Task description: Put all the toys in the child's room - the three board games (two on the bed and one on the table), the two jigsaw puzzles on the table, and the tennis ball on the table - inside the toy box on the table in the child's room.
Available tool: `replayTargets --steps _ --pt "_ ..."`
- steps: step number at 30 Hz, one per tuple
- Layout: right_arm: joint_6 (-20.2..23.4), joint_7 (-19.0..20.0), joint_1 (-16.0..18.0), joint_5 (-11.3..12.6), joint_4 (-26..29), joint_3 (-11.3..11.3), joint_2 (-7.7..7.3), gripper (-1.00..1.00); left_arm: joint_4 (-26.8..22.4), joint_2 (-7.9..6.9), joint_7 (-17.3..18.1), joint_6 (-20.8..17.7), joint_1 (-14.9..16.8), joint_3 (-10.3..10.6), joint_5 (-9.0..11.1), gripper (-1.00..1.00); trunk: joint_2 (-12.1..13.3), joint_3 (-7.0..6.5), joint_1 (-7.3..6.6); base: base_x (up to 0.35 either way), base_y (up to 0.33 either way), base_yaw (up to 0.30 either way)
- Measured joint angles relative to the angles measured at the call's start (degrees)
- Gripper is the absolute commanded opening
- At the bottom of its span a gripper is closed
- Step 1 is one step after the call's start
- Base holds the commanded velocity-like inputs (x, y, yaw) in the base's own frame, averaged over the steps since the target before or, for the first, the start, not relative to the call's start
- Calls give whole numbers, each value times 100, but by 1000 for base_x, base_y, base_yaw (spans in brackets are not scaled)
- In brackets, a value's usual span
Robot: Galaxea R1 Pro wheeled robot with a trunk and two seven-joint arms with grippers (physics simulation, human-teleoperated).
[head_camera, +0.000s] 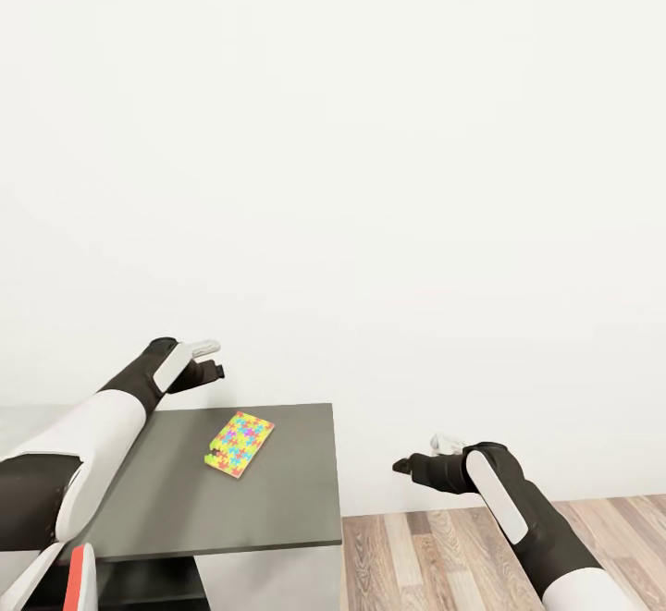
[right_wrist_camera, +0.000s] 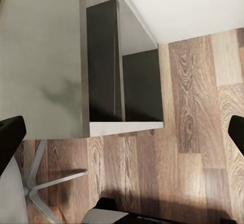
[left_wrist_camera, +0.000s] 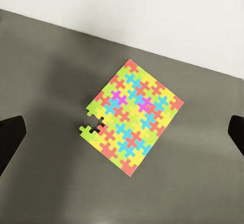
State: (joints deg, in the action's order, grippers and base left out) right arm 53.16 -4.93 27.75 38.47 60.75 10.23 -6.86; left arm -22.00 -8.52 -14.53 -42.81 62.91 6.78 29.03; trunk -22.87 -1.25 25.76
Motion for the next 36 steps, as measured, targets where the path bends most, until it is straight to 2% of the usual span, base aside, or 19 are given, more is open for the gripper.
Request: replayTargets --steps 16,30,36 --pt "35 -2 1 7 2 2 6 100 2 15 7 8 -68 3 -11 100 0 0 0 0 0 0" --pt "48 27 -3 11 1 -11 -39 100 5 8 2 39 -112 2 -12 100 -552 241 306 0 0 0" --pt "40 164 -9 39 8 -32 -257 100 51 6 8 449 -206 10 -7 100 -793 349 438 0 0 0"
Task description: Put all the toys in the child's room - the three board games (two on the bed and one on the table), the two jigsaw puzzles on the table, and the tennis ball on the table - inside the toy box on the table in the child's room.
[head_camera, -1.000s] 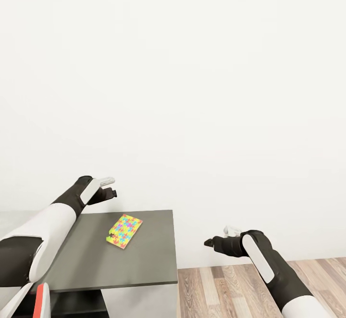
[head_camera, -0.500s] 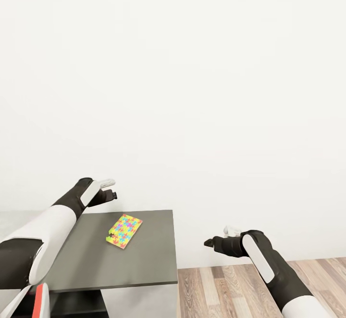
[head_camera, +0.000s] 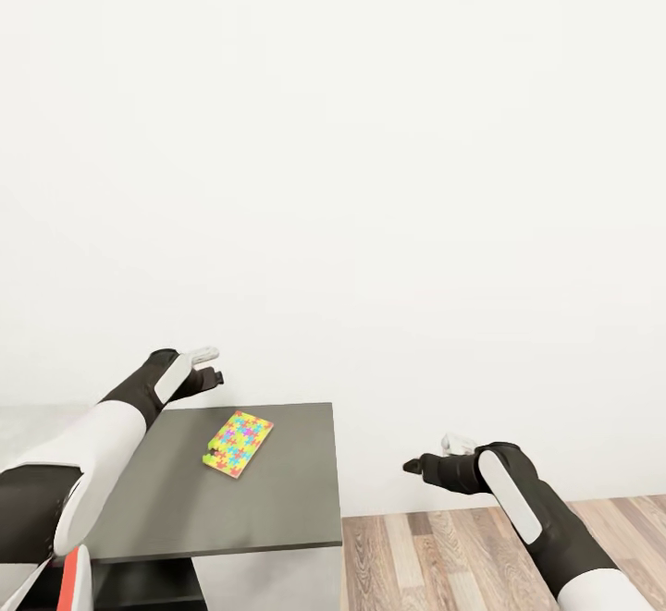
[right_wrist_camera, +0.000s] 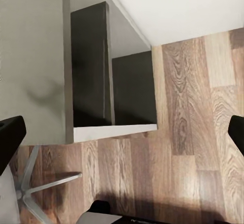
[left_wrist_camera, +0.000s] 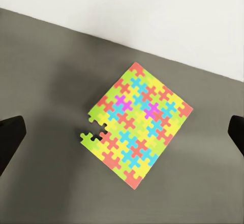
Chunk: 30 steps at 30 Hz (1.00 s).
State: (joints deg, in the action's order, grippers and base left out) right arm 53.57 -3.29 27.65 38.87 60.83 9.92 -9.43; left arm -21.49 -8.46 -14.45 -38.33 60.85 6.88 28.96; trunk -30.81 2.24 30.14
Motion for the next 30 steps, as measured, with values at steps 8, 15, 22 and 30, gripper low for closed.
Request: replayTargets --steps 8,15,22,30 --pt "-60 770 -18 78 -3 -38 -254 100 425 2 5 524 -37 5 -16 100 -322 145 176 0 0 0" --pt "-85 1002 -31 90 -4 -39 -348 100 521 6 14 784 -83 12 -18 100 -604 271 330 0 0 0" --pt "-118 1041 -53 89 0 -35 -354 100 527 -24 32 802 -93 23 -8 100 -885 397 484 0 0 0" --pt "-450 1168 -76 78 4 39 -353 100 530 -70 76 800 -115 31 -8 100 -1207 541 660 0 0 0"
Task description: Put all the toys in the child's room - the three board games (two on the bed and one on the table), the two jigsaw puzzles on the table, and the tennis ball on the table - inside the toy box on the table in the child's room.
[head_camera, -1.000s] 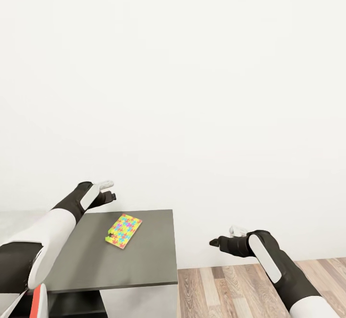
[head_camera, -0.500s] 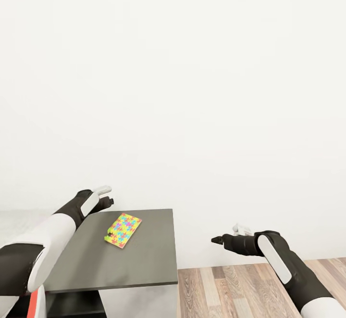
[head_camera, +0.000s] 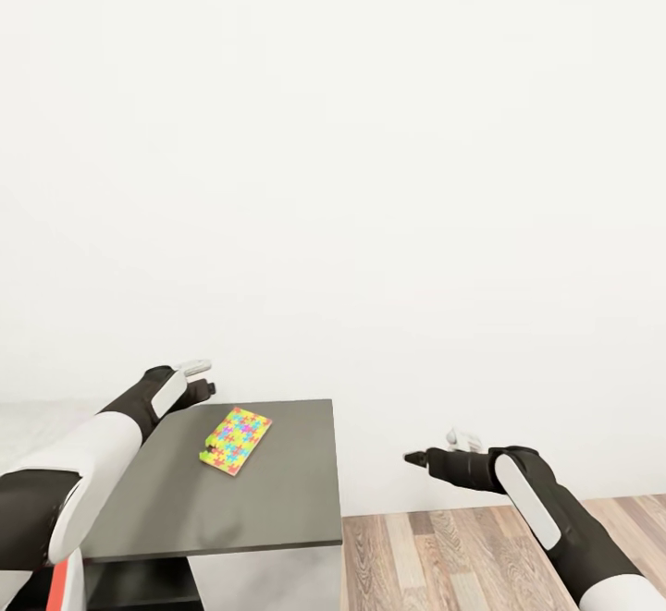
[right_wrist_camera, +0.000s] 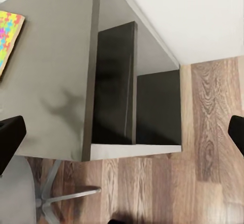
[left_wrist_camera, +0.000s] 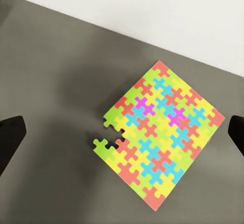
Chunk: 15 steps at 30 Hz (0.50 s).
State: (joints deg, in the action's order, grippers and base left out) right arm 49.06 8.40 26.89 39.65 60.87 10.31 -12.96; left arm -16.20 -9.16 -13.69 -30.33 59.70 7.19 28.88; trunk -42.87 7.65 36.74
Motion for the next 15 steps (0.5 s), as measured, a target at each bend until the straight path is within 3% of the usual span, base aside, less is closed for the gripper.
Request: replayTargets --steps 8,15 --pt "-77 495 -10 -13 -6 -54 -7 100 6 -1 232 -5 -6 1 -4 100 -322 144 176 0 0 0" --pt "-245 648 -13 -19 -30 -83 -11 100 5 -1 274 -3 -7 1 -13 100 -603 270 330 0 0 0"
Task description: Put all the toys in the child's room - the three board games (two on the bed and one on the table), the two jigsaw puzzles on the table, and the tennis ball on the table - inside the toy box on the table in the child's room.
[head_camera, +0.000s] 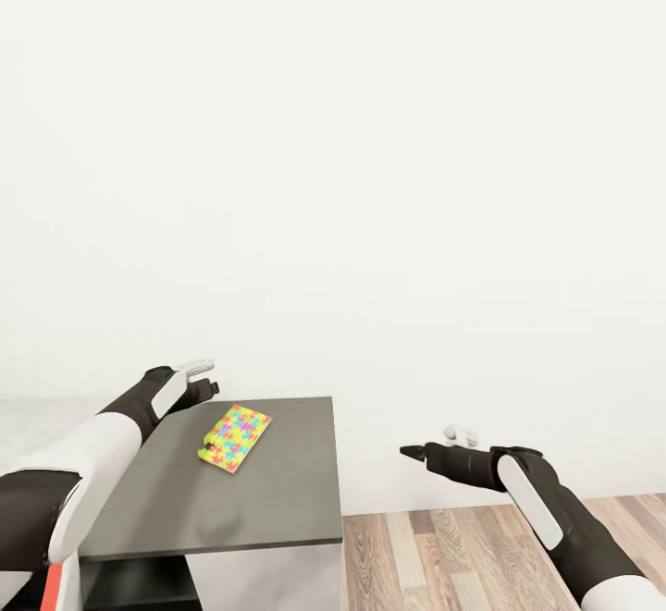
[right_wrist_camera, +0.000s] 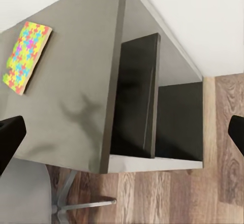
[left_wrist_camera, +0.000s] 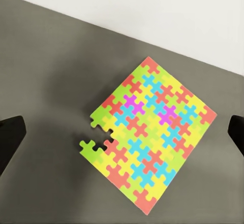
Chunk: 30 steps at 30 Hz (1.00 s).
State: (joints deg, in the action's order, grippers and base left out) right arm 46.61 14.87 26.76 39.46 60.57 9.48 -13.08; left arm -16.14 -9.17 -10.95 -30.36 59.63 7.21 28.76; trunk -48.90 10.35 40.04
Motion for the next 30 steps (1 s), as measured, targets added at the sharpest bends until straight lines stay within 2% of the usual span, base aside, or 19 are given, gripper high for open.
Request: replayTargets --steps 7,11,14,17,21,24,27,30 --pt "-67 277 1 12 -33 -106 -105 100 1 -2 14 -1 -1 0 0 100 -281 126 154 0 0 0" --pt "-80 825 -2 -9 -36 -173 -216 100 1 -7 26 -8 -1 0 3 100 -442 198 242 0 0 0" --pt "-112 1127 -9 -23 -26 -186 -243 100 1 -9 85 -11 -1 0 7 100 -562 252 308 0 0 0" --pt "-241 1448 -17 -40 -24 -194 -267 100 1 -21 404 -21 -2 0 13 100 -683 306 374 0 0 0" --pt "-311 1561 -24 -47 -22 -197 -284 100 -1 -62 791 -36 -1 -1 15 100 -844 378 462 0 0 0" --pt "-343 1625 -49 -47 2 -198 -322 100 -6 -145 1188 -126 -2 1 56 100 -964 432 528 0 0 0" --pt "-353 1728 -57 -48 5 -198 -362 100 -7 -193 1382 -199 -2 -3 43 100 -1084 486 593 0 0 0" --pt "-364 2030 -60 -51 -17 -199 -456 100 -7 -243 1476 -232 -1 1 36 100 -1205 540 659 0 0 0"
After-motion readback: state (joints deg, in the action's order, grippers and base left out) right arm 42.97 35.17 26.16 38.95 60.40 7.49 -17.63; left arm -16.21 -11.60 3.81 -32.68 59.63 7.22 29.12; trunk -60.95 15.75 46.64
